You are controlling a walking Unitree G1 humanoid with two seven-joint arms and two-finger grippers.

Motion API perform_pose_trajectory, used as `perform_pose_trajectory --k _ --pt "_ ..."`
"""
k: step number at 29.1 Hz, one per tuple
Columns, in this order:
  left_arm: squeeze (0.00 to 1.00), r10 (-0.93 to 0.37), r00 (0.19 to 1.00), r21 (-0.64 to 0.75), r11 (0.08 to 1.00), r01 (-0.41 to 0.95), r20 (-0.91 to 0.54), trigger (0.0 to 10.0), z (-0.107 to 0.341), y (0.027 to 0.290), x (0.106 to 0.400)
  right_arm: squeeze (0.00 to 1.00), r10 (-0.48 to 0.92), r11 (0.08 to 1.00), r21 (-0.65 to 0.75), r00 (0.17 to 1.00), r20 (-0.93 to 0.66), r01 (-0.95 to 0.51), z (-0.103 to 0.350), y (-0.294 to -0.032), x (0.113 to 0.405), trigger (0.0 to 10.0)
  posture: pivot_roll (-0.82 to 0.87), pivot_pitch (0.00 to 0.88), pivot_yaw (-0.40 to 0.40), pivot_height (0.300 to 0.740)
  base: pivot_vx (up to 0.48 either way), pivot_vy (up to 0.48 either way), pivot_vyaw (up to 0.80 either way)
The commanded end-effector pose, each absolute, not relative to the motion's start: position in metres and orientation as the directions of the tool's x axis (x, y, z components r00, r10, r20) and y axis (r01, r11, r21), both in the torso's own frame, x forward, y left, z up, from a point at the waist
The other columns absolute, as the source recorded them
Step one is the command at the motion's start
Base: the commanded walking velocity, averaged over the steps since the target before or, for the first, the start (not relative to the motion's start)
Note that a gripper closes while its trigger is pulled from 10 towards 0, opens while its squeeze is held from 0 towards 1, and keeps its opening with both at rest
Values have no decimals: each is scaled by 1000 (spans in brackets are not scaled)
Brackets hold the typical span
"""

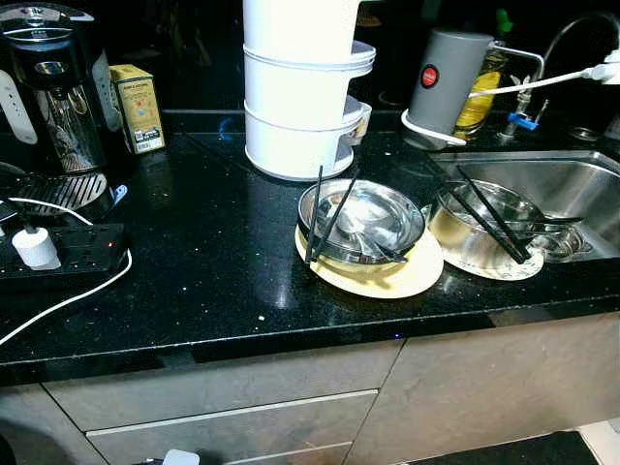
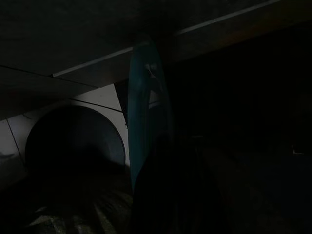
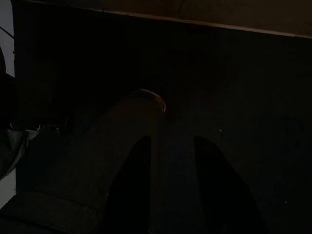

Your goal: Kitchen organization

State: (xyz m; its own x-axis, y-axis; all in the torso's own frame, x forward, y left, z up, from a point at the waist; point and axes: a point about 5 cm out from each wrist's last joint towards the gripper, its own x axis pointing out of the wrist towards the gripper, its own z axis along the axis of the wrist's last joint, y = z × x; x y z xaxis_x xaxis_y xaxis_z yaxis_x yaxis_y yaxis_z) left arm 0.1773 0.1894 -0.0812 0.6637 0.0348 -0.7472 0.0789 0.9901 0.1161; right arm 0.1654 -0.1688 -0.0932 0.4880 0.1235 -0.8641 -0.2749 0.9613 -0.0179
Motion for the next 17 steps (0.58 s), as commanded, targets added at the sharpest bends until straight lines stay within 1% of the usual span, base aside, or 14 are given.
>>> perform_pose_trajectory --k 1,17 --pt "0 30 652 106 991 77 -758 10000 -84 187 174 0 136 959 5 445 -885 -282 -99 -167 152 10000 -36 77 -58 740 0 0 0" --pt "0 36 651 106 992 69 -758 10000 -83 187 174 0 136 960 8 442 -887 -279 -100 -161 151 10000 -34 84 -56 740 0 0 0"
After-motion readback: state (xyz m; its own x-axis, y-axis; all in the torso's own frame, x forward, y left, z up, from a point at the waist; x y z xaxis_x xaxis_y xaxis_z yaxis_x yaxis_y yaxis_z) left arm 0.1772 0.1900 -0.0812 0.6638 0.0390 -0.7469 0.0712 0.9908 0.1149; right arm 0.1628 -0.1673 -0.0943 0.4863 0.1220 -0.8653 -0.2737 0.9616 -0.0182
